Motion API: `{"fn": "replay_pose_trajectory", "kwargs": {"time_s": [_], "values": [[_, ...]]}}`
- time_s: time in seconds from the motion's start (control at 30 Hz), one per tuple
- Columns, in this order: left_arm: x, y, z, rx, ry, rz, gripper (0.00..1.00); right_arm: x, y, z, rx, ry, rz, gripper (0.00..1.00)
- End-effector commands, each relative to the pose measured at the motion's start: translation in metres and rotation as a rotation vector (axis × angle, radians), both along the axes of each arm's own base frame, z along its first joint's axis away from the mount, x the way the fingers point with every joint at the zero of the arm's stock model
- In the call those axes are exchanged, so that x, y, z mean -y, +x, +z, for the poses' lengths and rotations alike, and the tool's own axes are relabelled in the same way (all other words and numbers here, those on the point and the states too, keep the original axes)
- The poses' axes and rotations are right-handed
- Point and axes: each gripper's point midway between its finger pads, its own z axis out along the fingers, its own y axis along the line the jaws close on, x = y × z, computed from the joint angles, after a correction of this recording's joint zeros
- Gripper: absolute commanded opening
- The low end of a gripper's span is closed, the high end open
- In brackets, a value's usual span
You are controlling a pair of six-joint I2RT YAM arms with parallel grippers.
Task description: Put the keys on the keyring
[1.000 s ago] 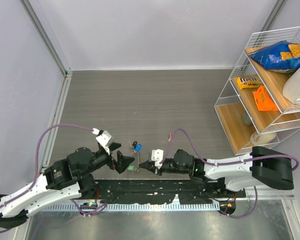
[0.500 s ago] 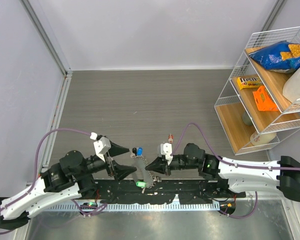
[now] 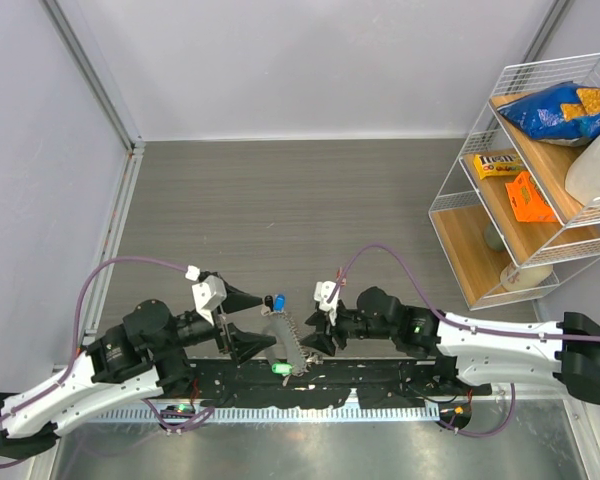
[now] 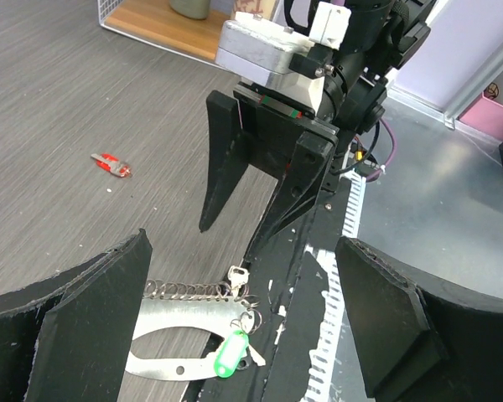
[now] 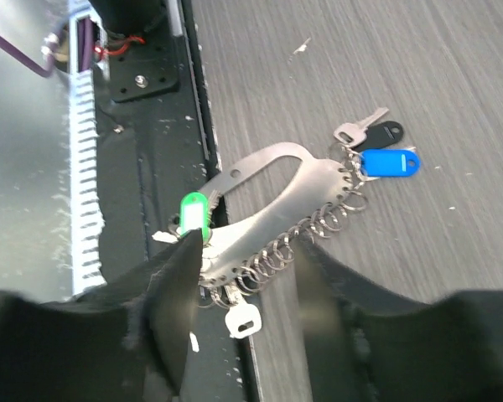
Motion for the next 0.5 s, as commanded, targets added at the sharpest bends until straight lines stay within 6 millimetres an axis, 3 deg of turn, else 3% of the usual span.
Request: {"fn": "replay_pose_trajectory", "kwargs": {"time_s": [0.0,0.07,0.17,0.2,0.23,0.33,0.47], "values": [[0.004,0.000,0.009,0.033,-0.033,-0.015,1.00,0.006,0.007,0.006,0.019,0.018,-0.048,0.57],[0.004,0.001,0.011,0.037,-0.041,-0.010,1.00,0.005,0.006,0.008,0.004,0.029,-0.049,0.59],[0.003,0.002,0.010,0.042,-0.039,0.001,1.00,0.004,0.007,0.013,-0.030,0.074,-0.080,0.73],[0.002,0.003,0.010,0.042,-0.040,0.004,1.00,0.005,0.017,0.019,-0.030,0.111,-0.146,0.78],[0.002,0.003,0.009,0.042,-0.036,0.007,1.00,0.010,0.020,0.020,-0.058,0.138,-0.193,0.99],[0.002,0.003,0.008,0.041,-0.033,0.007,1.00,0.024,0.041,0.019,-0.106,0.155,-0.359,0.96],[0.002,0.004,0.007,0.039,-0.029,0.011,1.00,0.020,0.029,0.022,-0.066,0.094,-0.239,0.95]]}}
